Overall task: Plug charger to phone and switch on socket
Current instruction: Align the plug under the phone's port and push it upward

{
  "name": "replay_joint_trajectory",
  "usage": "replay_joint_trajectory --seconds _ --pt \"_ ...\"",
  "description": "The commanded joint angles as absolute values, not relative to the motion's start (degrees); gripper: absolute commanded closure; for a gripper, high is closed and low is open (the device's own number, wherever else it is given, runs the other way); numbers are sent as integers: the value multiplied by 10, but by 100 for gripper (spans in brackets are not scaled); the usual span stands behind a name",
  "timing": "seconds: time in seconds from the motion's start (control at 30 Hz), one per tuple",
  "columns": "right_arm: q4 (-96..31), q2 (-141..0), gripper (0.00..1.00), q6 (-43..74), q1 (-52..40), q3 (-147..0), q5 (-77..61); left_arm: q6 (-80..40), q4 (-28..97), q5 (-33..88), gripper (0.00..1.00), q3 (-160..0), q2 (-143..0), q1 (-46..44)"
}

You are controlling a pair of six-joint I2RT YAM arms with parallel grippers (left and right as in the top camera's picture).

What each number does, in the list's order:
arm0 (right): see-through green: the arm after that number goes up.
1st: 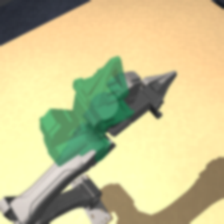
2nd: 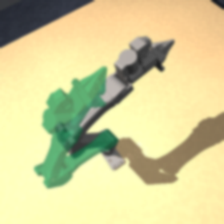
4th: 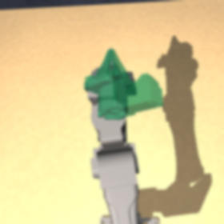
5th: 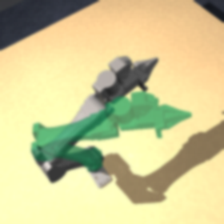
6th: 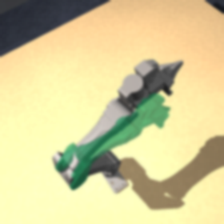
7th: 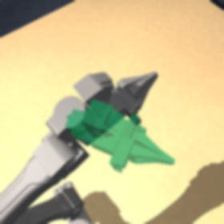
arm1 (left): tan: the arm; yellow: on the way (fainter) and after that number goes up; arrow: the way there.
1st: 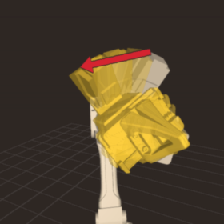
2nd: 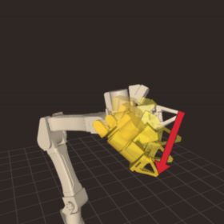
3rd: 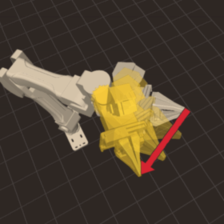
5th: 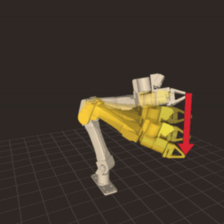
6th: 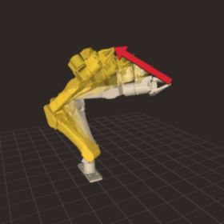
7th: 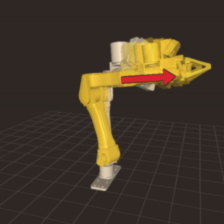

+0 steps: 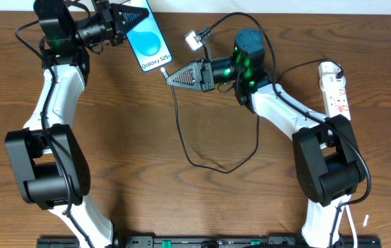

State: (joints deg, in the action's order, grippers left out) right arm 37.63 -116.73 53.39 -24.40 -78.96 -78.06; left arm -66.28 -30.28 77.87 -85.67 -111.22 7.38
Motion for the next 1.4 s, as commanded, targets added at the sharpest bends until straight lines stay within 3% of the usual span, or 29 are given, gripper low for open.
replay_joint_trajectory --seconds 0.0,1.37 --pt "382 -1155 99 531 -245 -790 -768 -674 -310 784 93 -857 -1105 73" --pt "385 -1155 99 545 -244 -790 -749 -671 -310 787 93 -857 -1105 57"
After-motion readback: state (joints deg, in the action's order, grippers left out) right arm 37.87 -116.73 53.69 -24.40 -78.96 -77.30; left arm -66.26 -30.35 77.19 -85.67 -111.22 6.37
